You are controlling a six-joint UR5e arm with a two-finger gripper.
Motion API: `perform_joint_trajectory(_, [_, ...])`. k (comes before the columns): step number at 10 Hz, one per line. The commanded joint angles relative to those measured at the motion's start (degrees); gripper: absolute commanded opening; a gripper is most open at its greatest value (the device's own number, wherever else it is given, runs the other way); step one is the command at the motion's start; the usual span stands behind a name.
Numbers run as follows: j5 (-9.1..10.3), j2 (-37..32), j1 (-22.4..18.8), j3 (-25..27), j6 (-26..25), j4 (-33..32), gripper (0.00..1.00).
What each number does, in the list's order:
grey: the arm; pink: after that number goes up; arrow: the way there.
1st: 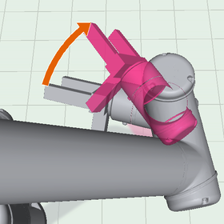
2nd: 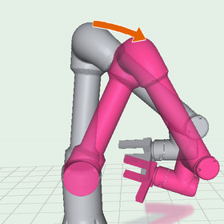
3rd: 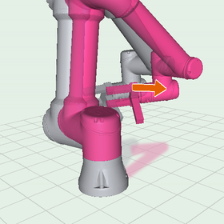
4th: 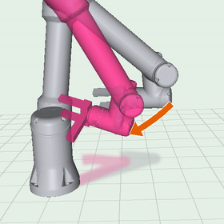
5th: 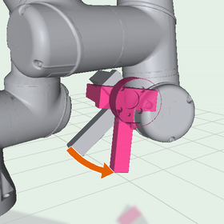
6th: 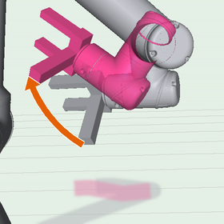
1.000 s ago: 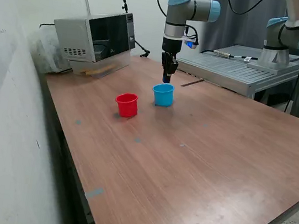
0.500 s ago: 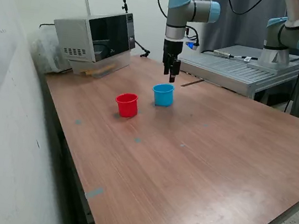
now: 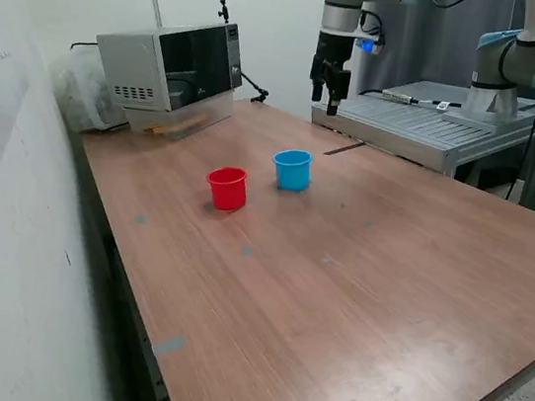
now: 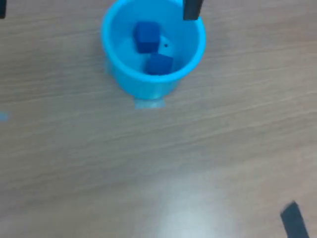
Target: Place red objects in the red bin, and blue objects in the blue bin.
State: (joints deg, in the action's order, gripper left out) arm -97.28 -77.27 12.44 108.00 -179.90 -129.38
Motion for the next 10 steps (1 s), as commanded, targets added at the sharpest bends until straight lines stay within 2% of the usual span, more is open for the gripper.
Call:
perform_joint_trajectory(1, [-0.11, -16.3, -4.6, 0.8, 0.0, 18.0, 1.00])
perform_joint_trajectory(3, [-0.28, -21.7, -4.7, 1.1, 0.1, 29.1, 1.00])
perform_joint_trajectory(6, [-0.02, -26.3, -5.7, -0.7, 0.1, 58.5, 1.00])
perform_joint_trajectory(8, [0.07, -27.0, -9.3, -0.6, -0.3, 67.8, 1.00])
perform_joint_trajectory(10, [0.07, -27.1, -10.1, -0.3, -0.2, 68.4, 1.00])
